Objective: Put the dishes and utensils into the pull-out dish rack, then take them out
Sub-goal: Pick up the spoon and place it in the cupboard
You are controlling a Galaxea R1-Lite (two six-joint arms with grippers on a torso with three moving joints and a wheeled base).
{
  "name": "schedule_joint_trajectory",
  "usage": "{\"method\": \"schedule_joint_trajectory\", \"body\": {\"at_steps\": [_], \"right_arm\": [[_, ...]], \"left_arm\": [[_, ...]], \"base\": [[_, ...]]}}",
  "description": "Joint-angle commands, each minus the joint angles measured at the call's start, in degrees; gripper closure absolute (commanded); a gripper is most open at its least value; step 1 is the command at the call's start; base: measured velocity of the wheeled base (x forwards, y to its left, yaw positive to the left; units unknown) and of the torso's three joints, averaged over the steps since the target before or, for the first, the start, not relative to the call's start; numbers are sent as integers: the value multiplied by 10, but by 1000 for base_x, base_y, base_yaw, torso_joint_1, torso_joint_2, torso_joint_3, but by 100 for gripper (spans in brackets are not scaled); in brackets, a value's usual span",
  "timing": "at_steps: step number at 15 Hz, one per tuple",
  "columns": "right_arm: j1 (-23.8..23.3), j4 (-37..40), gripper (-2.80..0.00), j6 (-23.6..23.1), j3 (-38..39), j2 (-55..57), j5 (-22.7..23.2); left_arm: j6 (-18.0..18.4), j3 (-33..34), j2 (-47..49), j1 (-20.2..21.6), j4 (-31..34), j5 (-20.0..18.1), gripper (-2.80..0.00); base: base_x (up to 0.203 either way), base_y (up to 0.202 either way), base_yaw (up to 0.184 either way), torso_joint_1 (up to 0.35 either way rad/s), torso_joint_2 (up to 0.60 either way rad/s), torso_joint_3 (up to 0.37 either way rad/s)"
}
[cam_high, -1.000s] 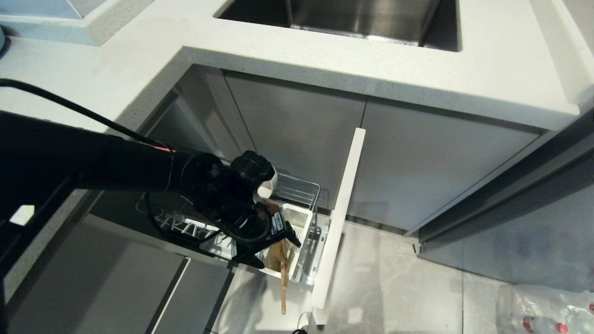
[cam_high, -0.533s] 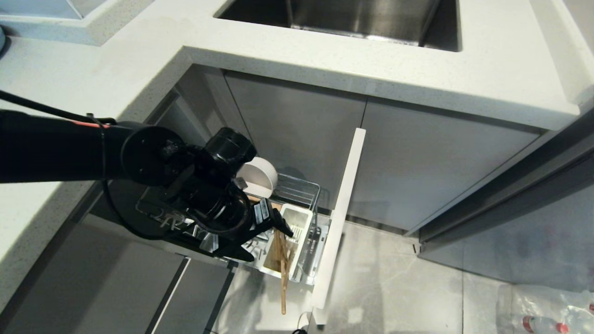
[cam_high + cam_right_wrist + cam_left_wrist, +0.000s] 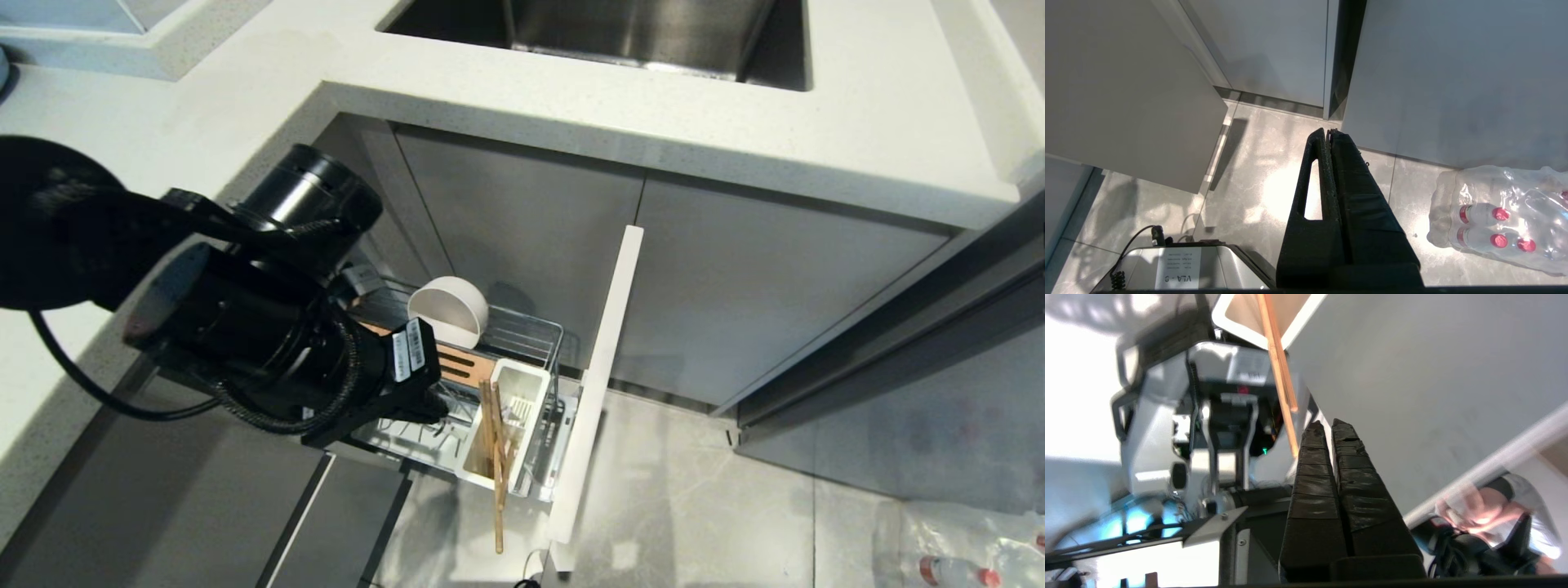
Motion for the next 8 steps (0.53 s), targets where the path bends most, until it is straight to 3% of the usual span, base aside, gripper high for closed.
{"method": "schedule_joint_trajectory", "body": {"at_steps": [1, 5, 8], "right_arm": [[0, 0, 0, 0, 1, 0, 0], [1, 0, 0, 0, 1, 0, 0], [1, 0, 0, 0, 1, 0, 0]], "left_arm": [[-2, -6, -54, -10, 3, 18, 0], [20, -43, -146, 0, 7, 116, 0], [77, -65, -200, 78, 7, 167, 0]], "base": [[0, 0, 0, 0, 0, 0], [0, 0, 0, 0, 0, 0], [0, 0, 0, 0, 0, 0]]}}
